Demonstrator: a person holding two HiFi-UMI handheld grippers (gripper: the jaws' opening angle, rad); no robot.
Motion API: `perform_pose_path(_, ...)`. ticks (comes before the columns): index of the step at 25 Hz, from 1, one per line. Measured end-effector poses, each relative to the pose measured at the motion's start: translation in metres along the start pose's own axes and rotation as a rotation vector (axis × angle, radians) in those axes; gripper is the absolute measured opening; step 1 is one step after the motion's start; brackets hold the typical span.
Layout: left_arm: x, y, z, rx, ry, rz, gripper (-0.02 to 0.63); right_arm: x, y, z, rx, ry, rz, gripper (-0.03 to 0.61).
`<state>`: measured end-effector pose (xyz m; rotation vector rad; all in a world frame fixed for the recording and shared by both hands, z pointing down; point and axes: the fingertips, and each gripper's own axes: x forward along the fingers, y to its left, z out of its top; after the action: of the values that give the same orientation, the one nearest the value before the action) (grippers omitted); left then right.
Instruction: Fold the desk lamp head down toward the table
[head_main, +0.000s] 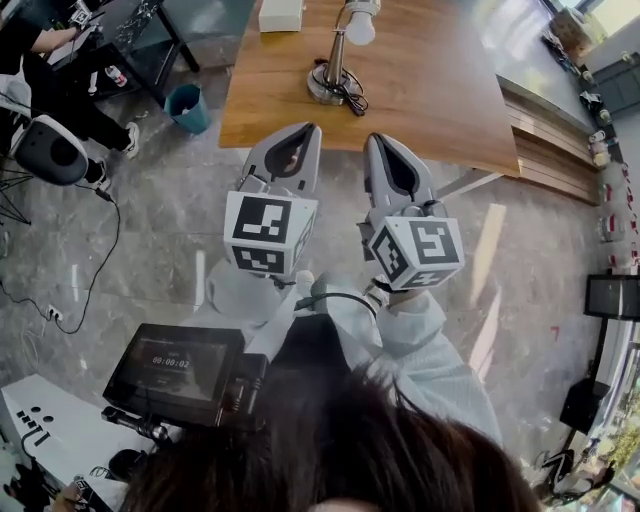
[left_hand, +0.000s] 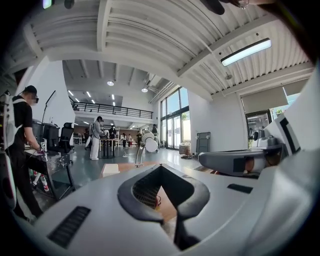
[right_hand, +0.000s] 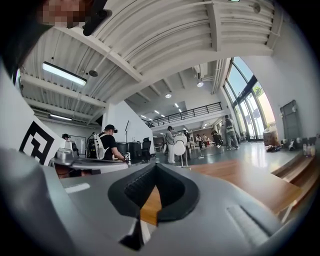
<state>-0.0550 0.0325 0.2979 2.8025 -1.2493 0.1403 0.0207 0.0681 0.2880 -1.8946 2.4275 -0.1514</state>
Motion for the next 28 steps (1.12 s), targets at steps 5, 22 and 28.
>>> perform_pose_path(5,0.048,0.029,-0.010,-0.020,0.020,0.012,0.003,0.034,-0.044,-0.018,0.031,0.035,-0.044,0.002)
perform_pose_path(22,0.289,0.125,-0.006,0.024,0.079,0.039,0.003,0.250,-0.201,-0.091,0.048,0.268,0.182,0.002)
perform_pose_path(28,0.325,0.161,0.000,0.022,0.080,-0.062,0.003,0.315,-0.196,-0.126,0.046,0.340,0.299,0.002)
